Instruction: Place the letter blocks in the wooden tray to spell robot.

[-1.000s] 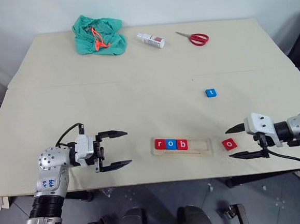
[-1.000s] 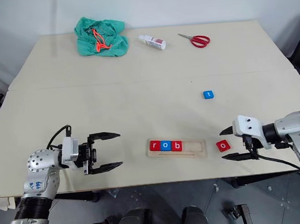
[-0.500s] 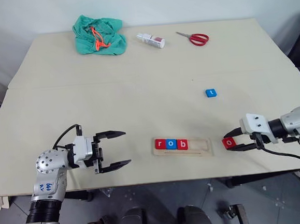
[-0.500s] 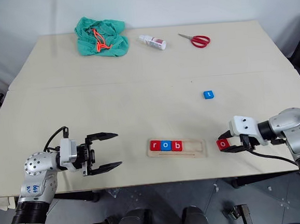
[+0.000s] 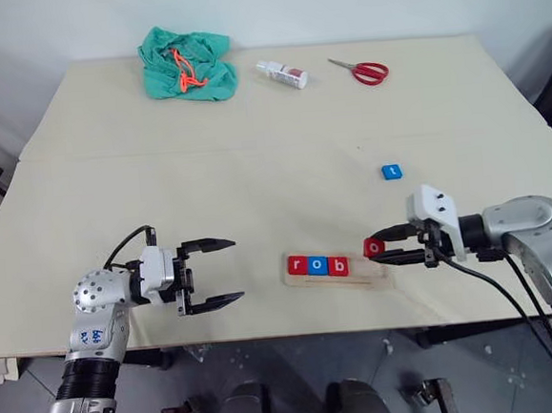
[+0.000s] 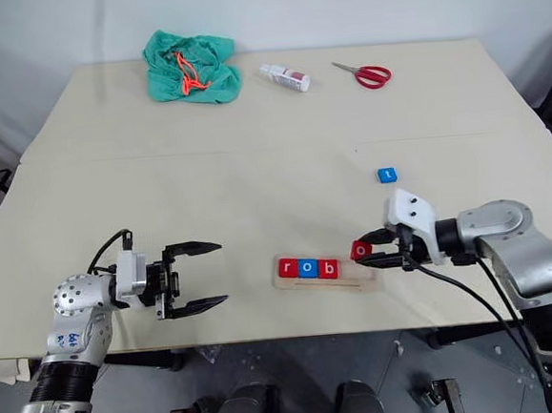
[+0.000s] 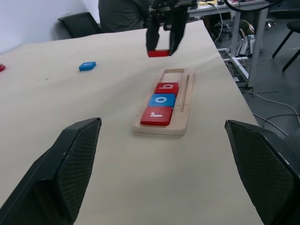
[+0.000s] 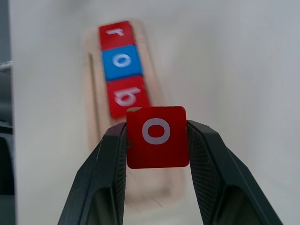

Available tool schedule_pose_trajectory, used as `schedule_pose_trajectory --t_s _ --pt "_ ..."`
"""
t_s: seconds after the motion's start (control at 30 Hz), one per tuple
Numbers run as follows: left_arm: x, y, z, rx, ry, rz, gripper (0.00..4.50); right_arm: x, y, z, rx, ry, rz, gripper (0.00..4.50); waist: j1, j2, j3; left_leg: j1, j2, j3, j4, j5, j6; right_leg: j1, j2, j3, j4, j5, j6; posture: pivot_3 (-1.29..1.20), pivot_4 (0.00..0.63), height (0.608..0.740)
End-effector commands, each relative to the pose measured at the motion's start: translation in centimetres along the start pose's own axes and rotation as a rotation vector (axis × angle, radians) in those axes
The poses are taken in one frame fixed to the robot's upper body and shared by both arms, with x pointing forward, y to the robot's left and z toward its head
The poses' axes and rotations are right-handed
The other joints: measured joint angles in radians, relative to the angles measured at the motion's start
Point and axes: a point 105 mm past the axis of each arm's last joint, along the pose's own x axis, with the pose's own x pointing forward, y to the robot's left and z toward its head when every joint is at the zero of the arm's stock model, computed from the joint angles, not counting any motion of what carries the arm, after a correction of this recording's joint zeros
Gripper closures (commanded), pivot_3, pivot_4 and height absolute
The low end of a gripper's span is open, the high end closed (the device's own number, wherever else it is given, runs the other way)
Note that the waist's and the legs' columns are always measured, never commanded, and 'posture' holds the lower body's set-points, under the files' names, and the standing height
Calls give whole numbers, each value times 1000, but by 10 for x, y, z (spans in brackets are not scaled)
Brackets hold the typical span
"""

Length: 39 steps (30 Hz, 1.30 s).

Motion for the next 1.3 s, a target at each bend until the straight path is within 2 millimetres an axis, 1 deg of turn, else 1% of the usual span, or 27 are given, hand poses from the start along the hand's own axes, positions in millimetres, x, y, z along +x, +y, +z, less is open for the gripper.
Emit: schedule_pose_trajectory --t_s 0.03,0.2,0.53,0.63,0.73,0.83,0.9,1.0,1.03,1.1,1.17,1.2,1.27,1.3 --pt "4 3 3 30 -11 -17 0 7 8 1 -22 26 24 3060 3 0 0 0 0 0 0 0 0 0 0 0 0 0 0 0 150 740" --pt "5 3 4 37 -17 -16 0 18 9 -1 -31 38 37 3060 2 0 0 0 0 0 1 0 0 0 0 0 0 0 0 0 150 740" --pt "2 1 4 36 -12 2 0 22 3 -10 -52 78 31 3060 2 0 0 0 0 0 1 0 0 0 0 0 0 0 0 0 150 740" --pt "3 1 4 37 -13 6 0 22 1 -13 -61 97 28 2026 1 0 0 0 0 0 0 0 0 0 0 0 0 0 0 0 150 740" --pt "3 2 4 37 -14 10 0 22 1 -12 -77 96 25 1013 3 0 0 0 0 0 1 0 0 0 0 0 0 0 0 0 150 740" --pt "4 2 4 38 -15 13 0 21 5 0 -76 45 30 14 2 0 0 0 0 0 1 0 0 0 0 0 0 0 0 0 150 740" --pt "4 3 4 38 -16 14 0 20 7 7 -76 19 27 14 2 0 0 -1 0 0 0 0 0 -1 0 0 0 0 0 0 150 740" --pt "5 3 3 39 -18 14 0 13 7 16 -40 -39 -15 14 4 0 0 -1 0 0 0 0 0 0 0 0 0 0 0 0 150 740" --pt "5 4 3 39 -19 14 0 9 9 16 -20 -53 -25 14 6 0 0 -1 0 0 1 0 0 0 0 0 0 0 0 0 150 740" --pt "6 4 3 40 -20 15 0 2 11 9 13 -53 -63 14 8 0 0 -1 0 -1 1 0 0 0 0 -1 0 0 0 0 150 740" --pt "6 4 3 39 -21 15 0 -5 15 4 26 -68 -86 378 9 0 0 -1 0 -2 1 0 0 1 0 -1 0 0 0 0 150 740" --pt "6 4 2 38 -21 15 0 -9 18 -3 52 -48 -95 599 7 0 0 -1 0 -2 1 0 0 1 0 -1 0 0 0 0 150 740" --pt "6 4 2 35 -21 14 0 -12 18 -17 72 2 -135 1264 6 0 0 -1 0 -1 1 0 0 0 0 -1 0 0 0 0 150 740" --pt "6 4 1 35 -21 14 0 -12 18 -21 74 16 -148 1623 5 0 0 -1 0 -1 1 0 0 1 0 -1 0 0 0 0 150 740"
